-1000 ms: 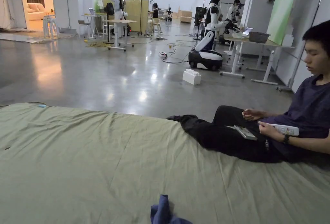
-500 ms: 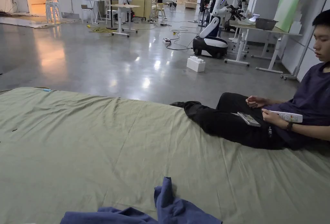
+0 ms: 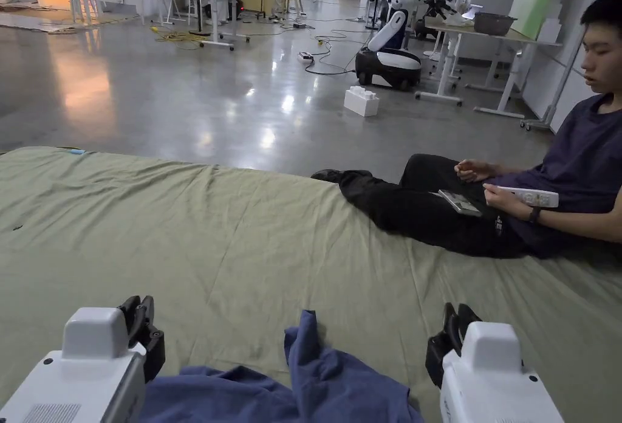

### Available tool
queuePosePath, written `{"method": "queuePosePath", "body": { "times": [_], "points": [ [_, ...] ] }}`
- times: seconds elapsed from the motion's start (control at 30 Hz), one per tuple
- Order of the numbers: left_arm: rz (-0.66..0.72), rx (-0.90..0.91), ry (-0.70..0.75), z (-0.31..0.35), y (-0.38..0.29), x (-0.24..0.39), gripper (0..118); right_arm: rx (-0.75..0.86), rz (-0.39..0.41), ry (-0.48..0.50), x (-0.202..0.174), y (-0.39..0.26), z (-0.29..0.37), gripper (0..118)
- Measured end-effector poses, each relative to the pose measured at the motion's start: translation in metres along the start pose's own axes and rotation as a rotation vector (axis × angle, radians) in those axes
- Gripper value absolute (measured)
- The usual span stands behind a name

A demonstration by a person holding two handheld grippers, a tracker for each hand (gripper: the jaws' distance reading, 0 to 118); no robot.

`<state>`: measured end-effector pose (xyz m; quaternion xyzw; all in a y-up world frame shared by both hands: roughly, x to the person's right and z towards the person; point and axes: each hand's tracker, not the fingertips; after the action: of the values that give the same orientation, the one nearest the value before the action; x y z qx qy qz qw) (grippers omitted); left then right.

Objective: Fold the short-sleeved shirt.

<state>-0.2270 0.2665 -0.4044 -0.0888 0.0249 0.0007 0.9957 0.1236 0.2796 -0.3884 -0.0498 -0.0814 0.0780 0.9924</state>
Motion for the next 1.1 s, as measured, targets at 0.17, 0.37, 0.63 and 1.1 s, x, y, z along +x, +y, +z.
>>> {"method": "queuePosePath", "body": {
  "times": [0.17,0.37,0.63,1.1],
  "points": [
    [-0.011,0.001,-0.032,0.004,0.003,0.012,0,-0.009,-0.039,-0.033,-0.003,0.001,0.001,1],
    [-0.019,-0.103,-0.063,-0.004,-0.004,-0.003,0,-0.037,-0.038,-0.037,0.003,-0.006,-0.002,1],
    [0.050,-0.367,-0.014,-0.057,-0.030,-0.065,0,-0.107,-0.027,-0.026,0.010,-0.023,-0.013,1],
    [0.095,-0.784,-0.039,-0.169,-0.105,-0.099,72,-0.223,0.021,-0.001,0.003,-0.053,-0.033,1]
  ]
}}
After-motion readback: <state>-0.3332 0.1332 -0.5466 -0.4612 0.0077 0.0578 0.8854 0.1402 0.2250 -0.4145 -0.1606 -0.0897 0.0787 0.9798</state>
